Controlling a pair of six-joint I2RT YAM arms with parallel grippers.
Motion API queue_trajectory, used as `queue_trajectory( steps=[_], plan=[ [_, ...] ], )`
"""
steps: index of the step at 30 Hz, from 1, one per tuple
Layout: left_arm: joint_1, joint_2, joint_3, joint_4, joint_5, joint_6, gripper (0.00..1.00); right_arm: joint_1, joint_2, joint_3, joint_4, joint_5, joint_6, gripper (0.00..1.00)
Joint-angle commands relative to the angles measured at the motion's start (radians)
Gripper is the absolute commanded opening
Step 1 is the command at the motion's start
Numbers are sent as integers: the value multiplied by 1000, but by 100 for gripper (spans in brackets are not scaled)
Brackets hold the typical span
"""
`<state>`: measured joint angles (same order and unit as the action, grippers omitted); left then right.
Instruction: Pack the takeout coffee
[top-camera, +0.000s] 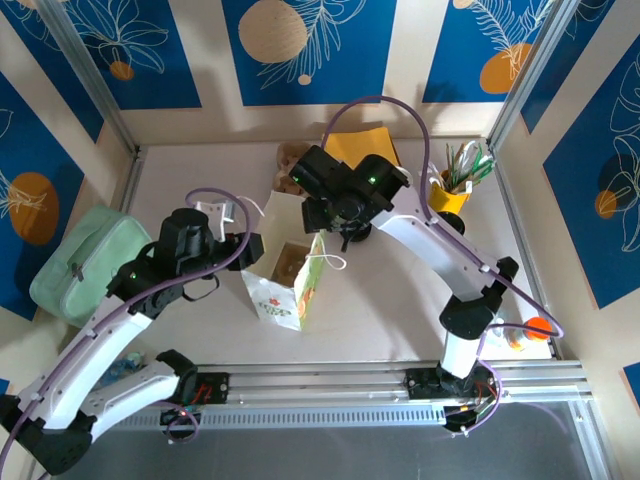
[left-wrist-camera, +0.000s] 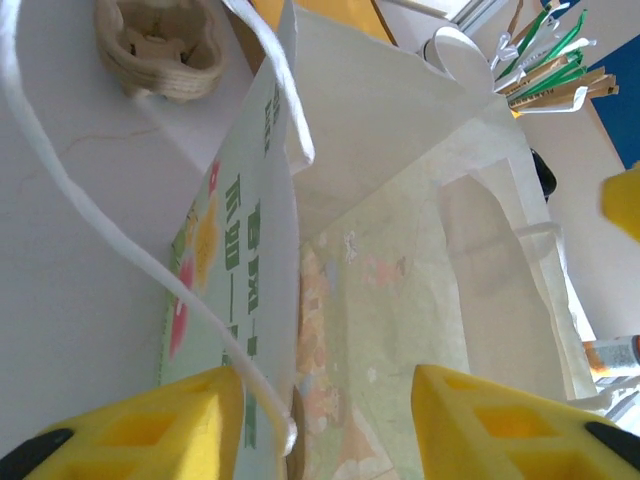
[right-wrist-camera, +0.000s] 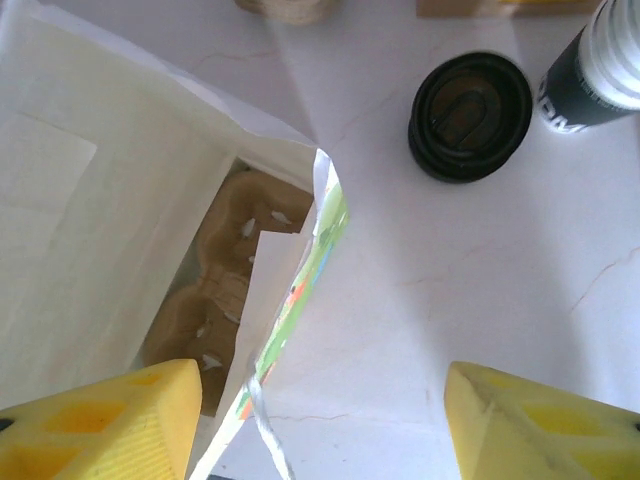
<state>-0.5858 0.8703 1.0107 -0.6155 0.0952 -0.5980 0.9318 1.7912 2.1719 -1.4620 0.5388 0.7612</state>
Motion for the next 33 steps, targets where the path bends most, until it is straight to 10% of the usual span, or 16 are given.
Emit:
queue_trajectory(
  steps=[1,13,20,33],
  plan=[
    [-6,-36,23,-28,-52,15,51,-25,8,-39,18,-110,74,65],
    [-5,-113,77,-135,-171,67,58,-81,30,-135,149,-280,73,50],
    [-6,-137,92,-154,-192,78,61,-98,31,-169,191,-329,53,20],
    [-5,-233,88,-193,-390,57,62,-3,-112,-261,330,-227,-69,3]
  ],
)
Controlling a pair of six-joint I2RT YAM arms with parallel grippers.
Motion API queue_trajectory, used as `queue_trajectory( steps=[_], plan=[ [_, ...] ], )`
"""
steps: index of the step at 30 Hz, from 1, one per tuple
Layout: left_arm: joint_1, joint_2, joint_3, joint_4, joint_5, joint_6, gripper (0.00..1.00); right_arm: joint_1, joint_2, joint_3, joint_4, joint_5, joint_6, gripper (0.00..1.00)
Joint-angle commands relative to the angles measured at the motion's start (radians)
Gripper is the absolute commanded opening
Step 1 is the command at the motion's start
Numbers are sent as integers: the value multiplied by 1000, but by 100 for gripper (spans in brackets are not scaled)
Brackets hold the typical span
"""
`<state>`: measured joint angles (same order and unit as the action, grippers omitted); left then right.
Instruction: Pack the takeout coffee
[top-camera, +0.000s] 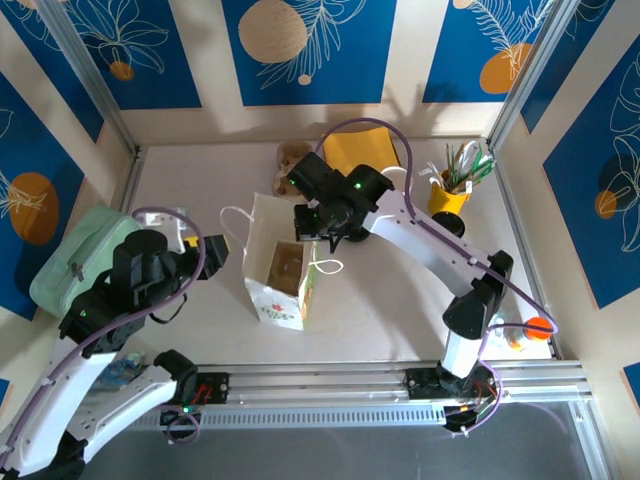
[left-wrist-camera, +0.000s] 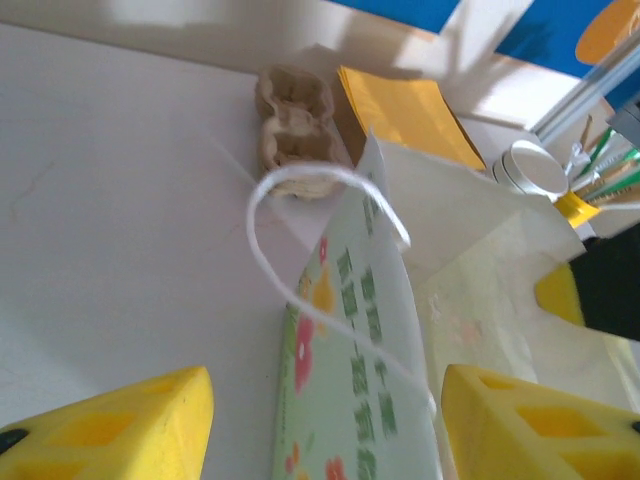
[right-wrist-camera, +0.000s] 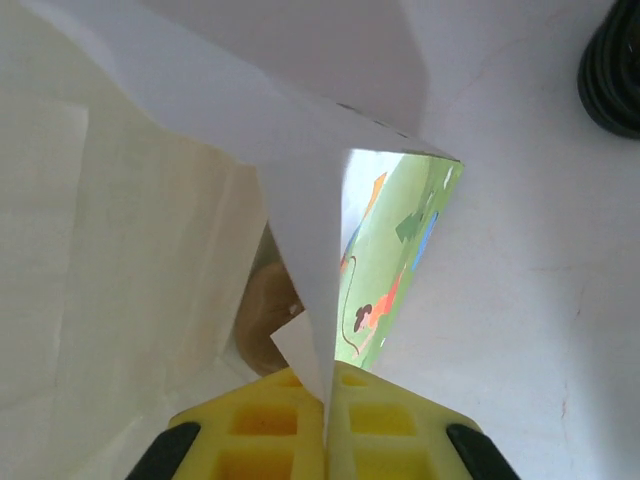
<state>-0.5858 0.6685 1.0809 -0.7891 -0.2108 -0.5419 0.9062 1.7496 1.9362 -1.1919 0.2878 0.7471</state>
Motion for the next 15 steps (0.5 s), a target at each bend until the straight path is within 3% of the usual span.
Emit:
queue_trajectory(
  steps=[1,15],
  plan=[
    [-5,-38,16,-19,-92,3,62,31,-82,-34,74,34,-65,2],
    [-5,-107,-10,-12,-173,-7,63,151,-301,-276,370,103,-251,0]
  ],
)
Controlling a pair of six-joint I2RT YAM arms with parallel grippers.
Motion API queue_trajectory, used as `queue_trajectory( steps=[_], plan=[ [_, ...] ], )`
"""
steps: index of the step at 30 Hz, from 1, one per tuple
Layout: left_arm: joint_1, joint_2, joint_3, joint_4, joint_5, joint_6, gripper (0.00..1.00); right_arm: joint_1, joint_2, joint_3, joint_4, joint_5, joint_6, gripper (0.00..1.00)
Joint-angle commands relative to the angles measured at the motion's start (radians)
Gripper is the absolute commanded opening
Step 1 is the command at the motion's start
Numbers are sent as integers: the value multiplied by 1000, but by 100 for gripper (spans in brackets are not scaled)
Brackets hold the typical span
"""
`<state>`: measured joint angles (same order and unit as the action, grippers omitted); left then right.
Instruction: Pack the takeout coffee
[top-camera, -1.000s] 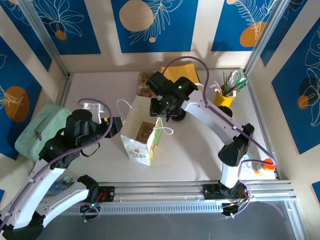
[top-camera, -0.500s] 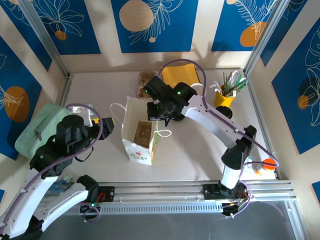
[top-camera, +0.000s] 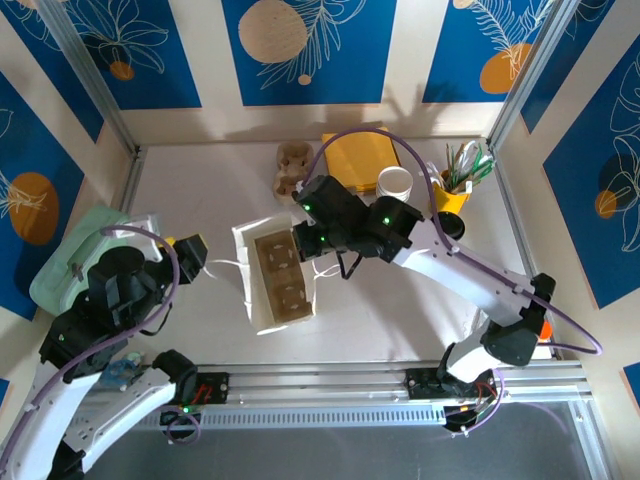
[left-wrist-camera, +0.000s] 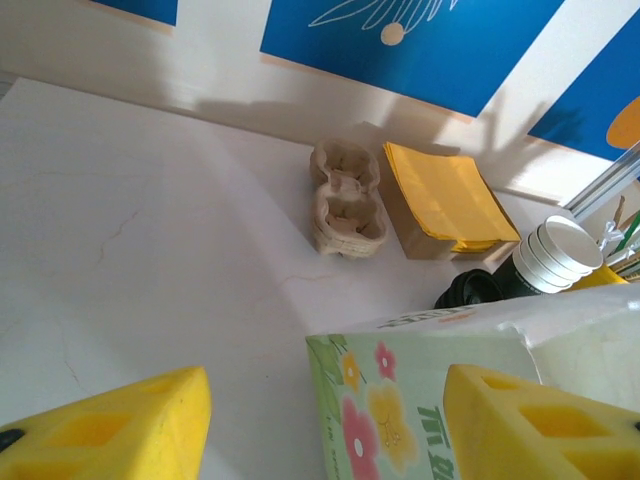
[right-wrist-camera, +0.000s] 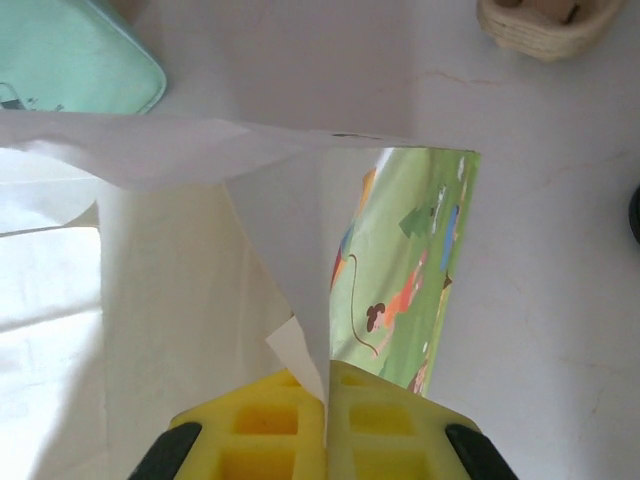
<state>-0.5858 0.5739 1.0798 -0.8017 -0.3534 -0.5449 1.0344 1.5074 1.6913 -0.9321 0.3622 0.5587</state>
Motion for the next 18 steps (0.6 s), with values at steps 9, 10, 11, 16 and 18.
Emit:
queue_trajectory(
  steps=[9,10,11,16,18],
  plan=[
    [-4,-3,-10,15,-32,2,63,78,-152,-136,190,98,-96,0],
    [-5,-1,-9,19,-32,2,63,81,-156,-139,192,97,-94,0],
    [-5,-1,-11,22,-29,1,63,82,-159,-140,189,97,-91,0],
    [-5,6,-12,28,-20,-3,63,67,-149,-115,139,92,-51,0],
    [-5,11,-13,29,-18,-3,63,41,-138,-93,110,58,-27,0]
  ],
)
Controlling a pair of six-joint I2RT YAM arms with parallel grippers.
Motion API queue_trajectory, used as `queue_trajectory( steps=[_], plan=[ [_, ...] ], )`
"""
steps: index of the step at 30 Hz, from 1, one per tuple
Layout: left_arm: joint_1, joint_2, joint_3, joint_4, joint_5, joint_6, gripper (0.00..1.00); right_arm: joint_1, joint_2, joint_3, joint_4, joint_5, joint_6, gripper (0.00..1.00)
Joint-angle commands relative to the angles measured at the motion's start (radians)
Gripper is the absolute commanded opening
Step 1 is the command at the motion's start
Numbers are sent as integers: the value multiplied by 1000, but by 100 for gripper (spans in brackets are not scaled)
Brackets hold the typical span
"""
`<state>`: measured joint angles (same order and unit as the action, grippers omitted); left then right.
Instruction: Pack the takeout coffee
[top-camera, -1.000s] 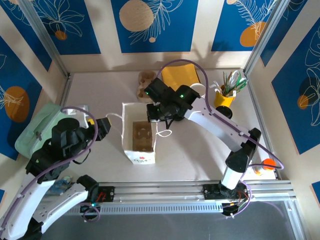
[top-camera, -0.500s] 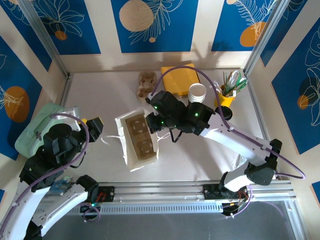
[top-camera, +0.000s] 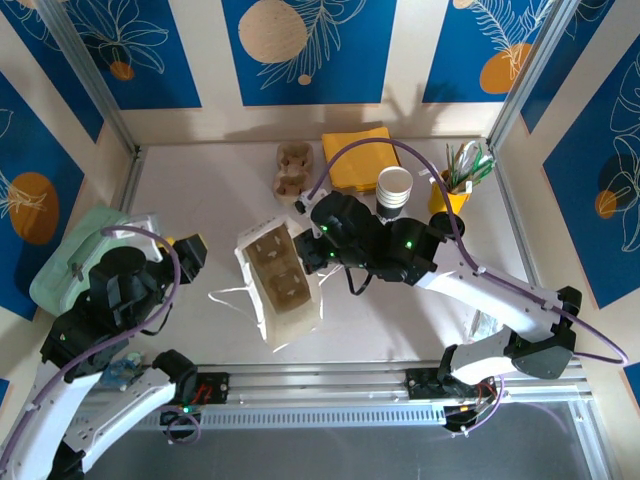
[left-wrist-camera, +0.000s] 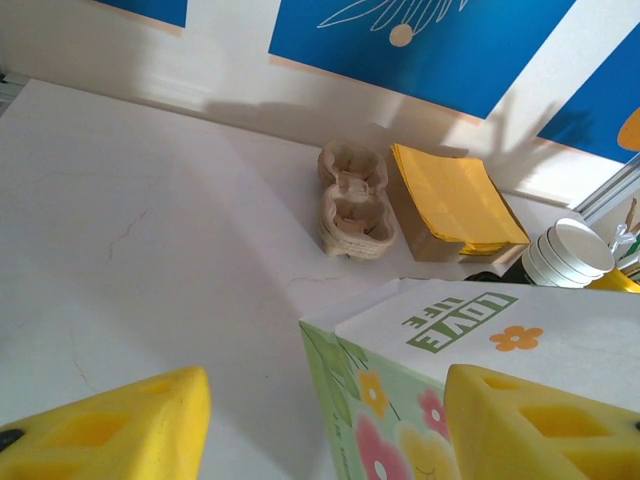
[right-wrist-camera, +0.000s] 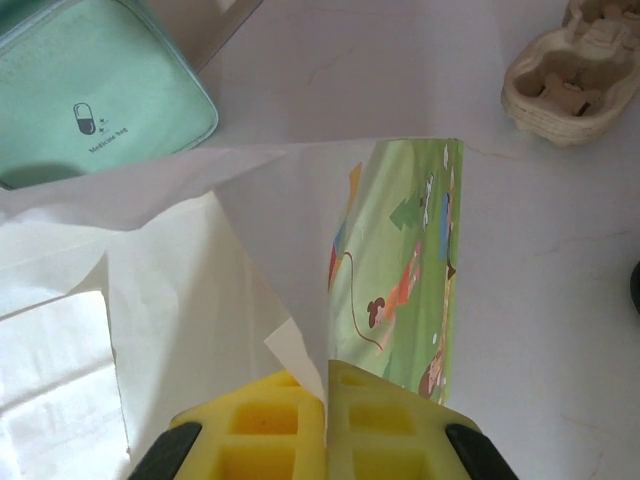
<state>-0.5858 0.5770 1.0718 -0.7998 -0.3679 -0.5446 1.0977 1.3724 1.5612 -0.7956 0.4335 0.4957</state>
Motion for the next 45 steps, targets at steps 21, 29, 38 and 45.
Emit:
queue_trajectory(
  steps=[21,29,38,45],
  plan=[
    [-5,35,-33,47,21,-19,63,-429,221,213,-217,-580,159,0],
    [-3,34,-43,54,33,-24,63,-512,280,244,-199,-644,103,0],
    [-5,26,-53,54,35,-30,63,-563,370,311,-215,-663,57,0],
    [-5,27,-56,57,33,-29,63,-603,401,307,-220,-677,55,0]
  ],
)
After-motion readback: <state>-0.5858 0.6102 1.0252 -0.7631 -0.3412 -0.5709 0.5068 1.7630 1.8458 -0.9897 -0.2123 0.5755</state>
